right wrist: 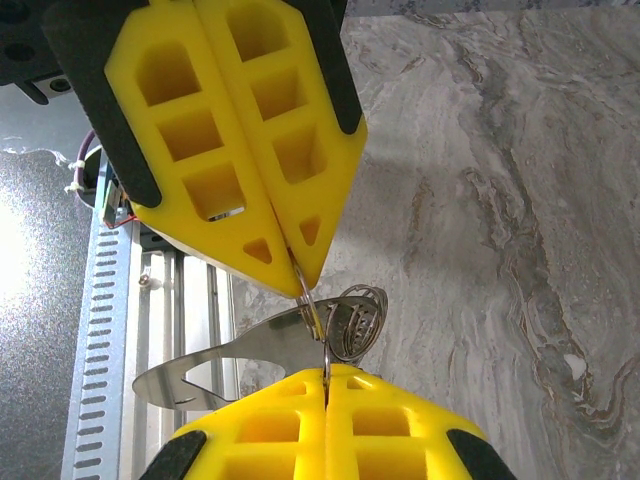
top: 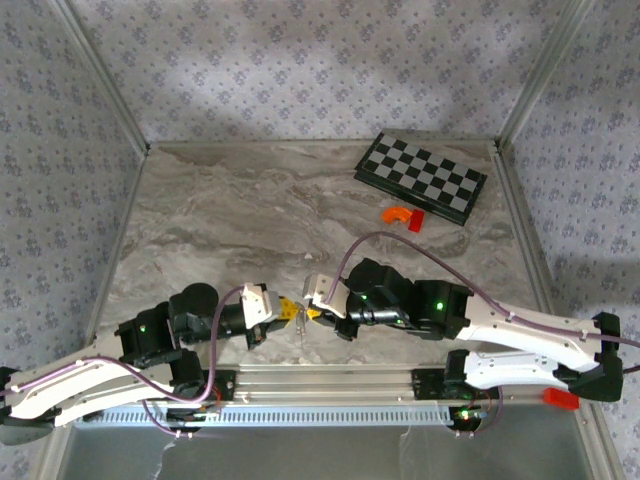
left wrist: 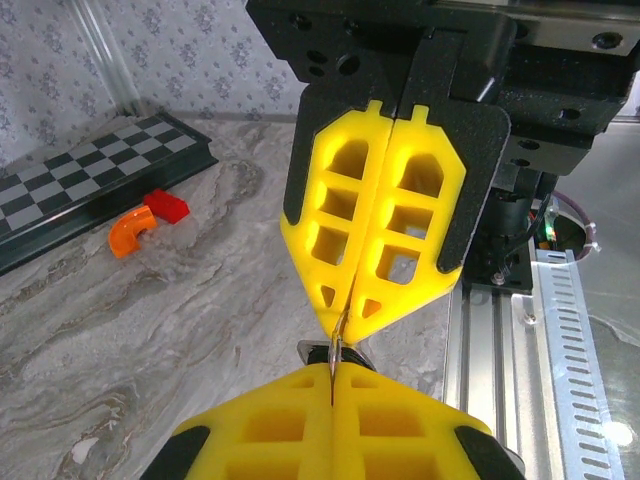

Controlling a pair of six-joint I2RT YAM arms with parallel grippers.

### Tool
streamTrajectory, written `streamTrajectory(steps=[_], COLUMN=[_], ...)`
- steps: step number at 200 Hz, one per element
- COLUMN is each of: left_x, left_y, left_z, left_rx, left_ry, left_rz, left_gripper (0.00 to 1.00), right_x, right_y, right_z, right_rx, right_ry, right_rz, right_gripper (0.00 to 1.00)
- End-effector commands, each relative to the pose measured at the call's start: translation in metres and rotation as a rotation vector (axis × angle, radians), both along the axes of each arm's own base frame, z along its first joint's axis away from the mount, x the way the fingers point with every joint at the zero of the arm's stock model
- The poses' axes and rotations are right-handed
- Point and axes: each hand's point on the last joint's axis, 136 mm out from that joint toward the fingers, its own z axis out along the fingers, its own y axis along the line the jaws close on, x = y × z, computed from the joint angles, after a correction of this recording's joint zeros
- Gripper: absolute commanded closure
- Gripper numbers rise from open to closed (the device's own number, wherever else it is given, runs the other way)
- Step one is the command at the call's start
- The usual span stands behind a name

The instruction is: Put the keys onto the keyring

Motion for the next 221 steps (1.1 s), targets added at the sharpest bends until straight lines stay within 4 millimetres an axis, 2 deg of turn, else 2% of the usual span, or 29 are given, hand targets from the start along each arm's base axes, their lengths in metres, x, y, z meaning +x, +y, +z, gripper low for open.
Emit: streamTrajectory(steps=[1,26,221], left_x=[-0.0006,-0.0004,-0.0004], left_y=[-0.0004,0.0007,-0.0008], left_z=[0.0186,0.0194,0.0181], left_rx=[-0.048,-0.052,-0.052], left_ry=[-0.031,-0.033,-0.032], left_rz=[-0.004,-0.001,-0.003], left_gripper=[1.0,1.0,1.0], right_x=[-0.0015,-0.0006,-0.0001], right_y=[-0.0005,-0.0022,-0.0006], right_z=[0.0014,-0.0027,0.0018], right_rx=[0.002,-0.013,0.007], right_ry=[-0.004,-0.002,-0.017], right_rz=[0.004,-0.005,-0.006], right_gripper=[1.0,1.0,1.0])
